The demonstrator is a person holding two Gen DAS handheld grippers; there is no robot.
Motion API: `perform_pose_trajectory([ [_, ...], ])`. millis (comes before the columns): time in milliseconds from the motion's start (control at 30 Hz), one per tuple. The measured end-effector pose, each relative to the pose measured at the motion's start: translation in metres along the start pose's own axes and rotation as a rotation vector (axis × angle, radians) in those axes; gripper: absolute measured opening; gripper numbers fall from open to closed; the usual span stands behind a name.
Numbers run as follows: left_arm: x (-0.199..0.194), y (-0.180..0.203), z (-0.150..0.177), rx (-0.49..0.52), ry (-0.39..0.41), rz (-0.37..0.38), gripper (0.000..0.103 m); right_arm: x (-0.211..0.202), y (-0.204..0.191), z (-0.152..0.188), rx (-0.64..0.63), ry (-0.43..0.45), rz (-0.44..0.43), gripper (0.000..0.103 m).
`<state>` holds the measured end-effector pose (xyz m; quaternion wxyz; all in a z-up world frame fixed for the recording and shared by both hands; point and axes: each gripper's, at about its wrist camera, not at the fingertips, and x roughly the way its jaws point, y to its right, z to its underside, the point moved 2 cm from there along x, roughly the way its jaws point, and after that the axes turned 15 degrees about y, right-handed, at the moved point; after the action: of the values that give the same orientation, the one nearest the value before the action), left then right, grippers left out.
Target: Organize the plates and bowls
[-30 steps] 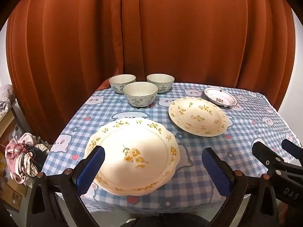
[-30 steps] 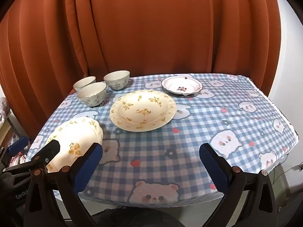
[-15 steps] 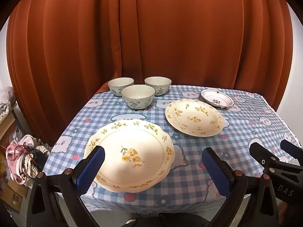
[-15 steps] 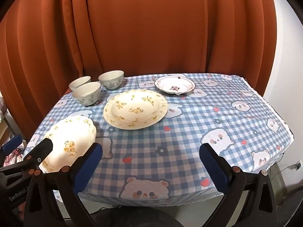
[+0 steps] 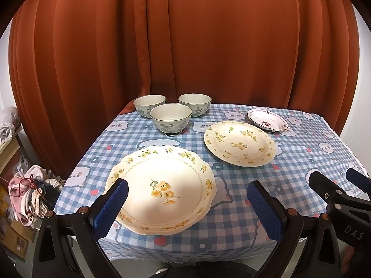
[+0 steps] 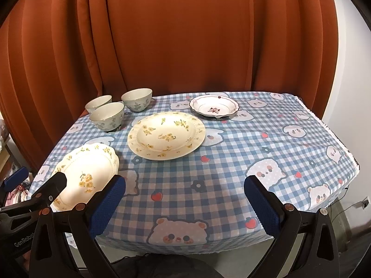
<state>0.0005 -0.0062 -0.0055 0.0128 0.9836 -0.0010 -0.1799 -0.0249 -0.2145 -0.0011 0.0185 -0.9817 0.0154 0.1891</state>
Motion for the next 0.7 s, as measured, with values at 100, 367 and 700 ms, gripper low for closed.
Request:
perform_pose_trajectory([
  [100,0.0013,-0.0015,0.0001,-0.003,-0.003,-0.004,0.103,0.0012,-0.002,-0.0006,-0.005,0.003,-0.004,0.103],
  [367,0.0009,-0.0014,0.001,-0.001,-0.002,-0.003,0.103,0.0022,-0.0022,0.0,-0.003,0.004,-0.004,0.103],
  [700,0.0008,-0.0001,0.0011,-0.001,-0.002,-0.006,0.103,0.0044,-0.0005,-0.0001,-0.003,0.001,-0.004,0.103],
])
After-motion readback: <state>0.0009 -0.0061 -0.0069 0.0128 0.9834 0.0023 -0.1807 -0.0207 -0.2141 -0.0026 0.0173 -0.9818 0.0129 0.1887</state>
